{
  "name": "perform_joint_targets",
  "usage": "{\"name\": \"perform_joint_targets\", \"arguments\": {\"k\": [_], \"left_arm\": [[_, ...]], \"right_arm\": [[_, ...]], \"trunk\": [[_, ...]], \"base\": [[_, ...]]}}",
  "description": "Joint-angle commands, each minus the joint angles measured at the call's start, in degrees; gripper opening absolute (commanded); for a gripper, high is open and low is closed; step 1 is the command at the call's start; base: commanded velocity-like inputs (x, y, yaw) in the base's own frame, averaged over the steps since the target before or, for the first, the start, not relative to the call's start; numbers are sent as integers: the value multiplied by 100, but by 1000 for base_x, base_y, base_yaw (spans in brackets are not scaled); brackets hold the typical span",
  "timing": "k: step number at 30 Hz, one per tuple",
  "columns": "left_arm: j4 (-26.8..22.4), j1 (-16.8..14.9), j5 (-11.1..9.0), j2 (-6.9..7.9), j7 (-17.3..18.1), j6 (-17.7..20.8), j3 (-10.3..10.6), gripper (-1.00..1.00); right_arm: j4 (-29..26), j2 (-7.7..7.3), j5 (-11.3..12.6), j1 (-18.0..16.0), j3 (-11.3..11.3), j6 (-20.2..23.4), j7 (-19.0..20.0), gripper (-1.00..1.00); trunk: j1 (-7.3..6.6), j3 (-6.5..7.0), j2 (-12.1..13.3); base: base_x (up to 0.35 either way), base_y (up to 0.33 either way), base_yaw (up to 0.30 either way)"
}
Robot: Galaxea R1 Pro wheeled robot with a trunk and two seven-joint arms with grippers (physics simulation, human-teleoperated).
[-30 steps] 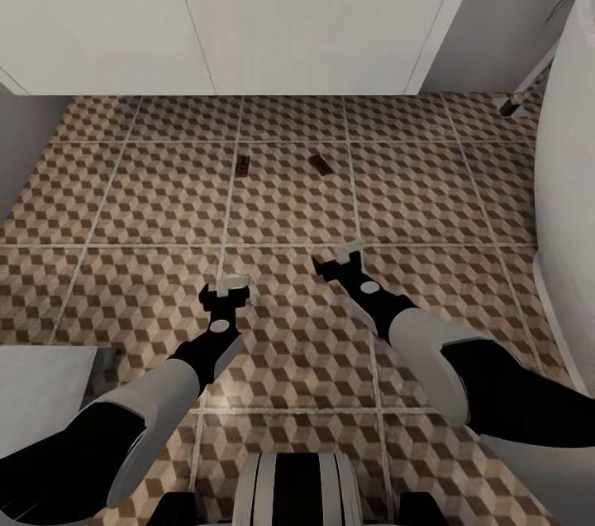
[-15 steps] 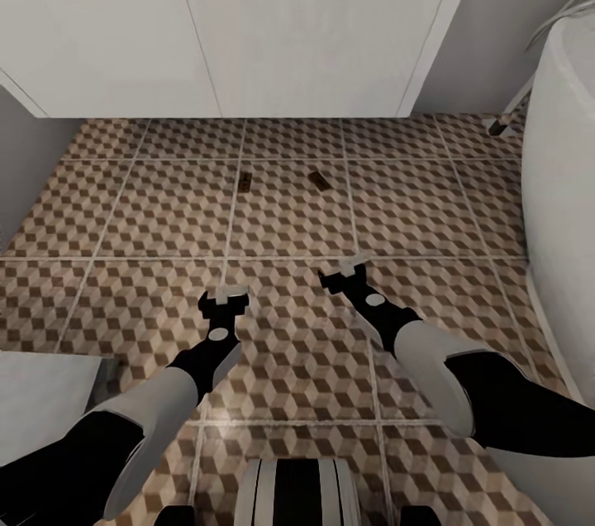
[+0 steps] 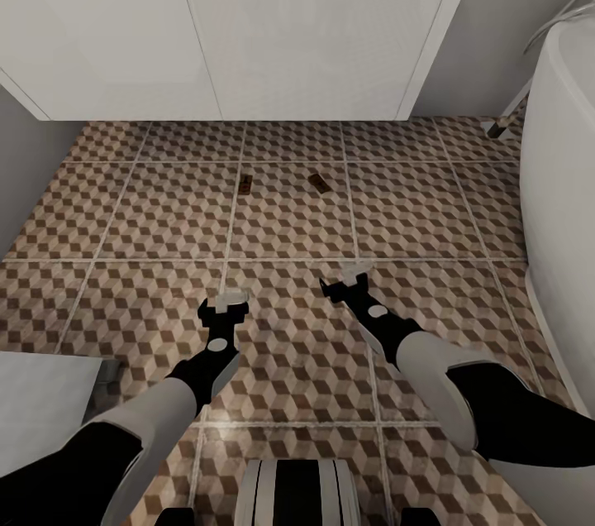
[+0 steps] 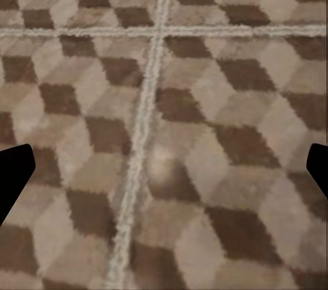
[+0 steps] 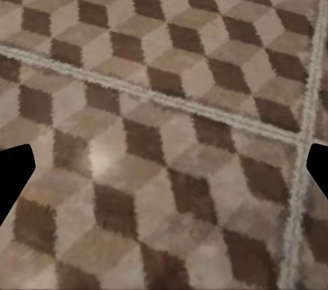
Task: Take the four mousetraps from the cabinet in the bathroom and place them on the bathroom floor. Make sure all four end up on the same floor surface, and ensure that at least two of them are either under or directly next to the same bathroom sink.
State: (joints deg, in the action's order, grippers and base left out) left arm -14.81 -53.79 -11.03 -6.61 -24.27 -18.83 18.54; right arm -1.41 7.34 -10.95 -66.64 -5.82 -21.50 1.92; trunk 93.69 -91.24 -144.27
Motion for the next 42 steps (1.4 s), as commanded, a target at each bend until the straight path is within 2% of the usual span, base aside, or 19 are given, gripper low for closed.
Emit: {"name": "perform_joint_targets", "arguments": {"k": [1, 4, 21, 30, 35, 42], "left_arm": [[5, 0, -57, 2, -26, -43, 52, 100], [5, 9, -57, 2, -27, -79, 57, 100], [12, 53, -57, 10, -30, -121, 63, 100], [13, 122, -57, 10, -25, -129, 75, 100], [13, 227, -57, 10, -25, -130, 204, 100], [13, 433, -57, 10, -30, -205, 614, 100]], "right_arm": [[6, -4, 23, 2, -43, -27, 1, 100], [7, -9, 23, 12, -46, -45, 1, 100], [8, -19, 23, 189, -47, -127, 1, 100], [8, -79, 23, 233, -51, -230, 6, 100], [4, -91, 21, 408, -49, -251, 9, 100], [1, -93, 16, 583, -51, -314, 10, 100]], "trunk": [[-1, -3, -1], [-1, -3, -1], [-45, 374, 21], [-68, 573, 34], [-81, 684, 40], [-99, 839, 50]], "base": [[0, 0, 0], [0, 0, 0], [0, 0, 0], [0, 0, 0], [0, 0, 0], [0, 0, 0]]}}
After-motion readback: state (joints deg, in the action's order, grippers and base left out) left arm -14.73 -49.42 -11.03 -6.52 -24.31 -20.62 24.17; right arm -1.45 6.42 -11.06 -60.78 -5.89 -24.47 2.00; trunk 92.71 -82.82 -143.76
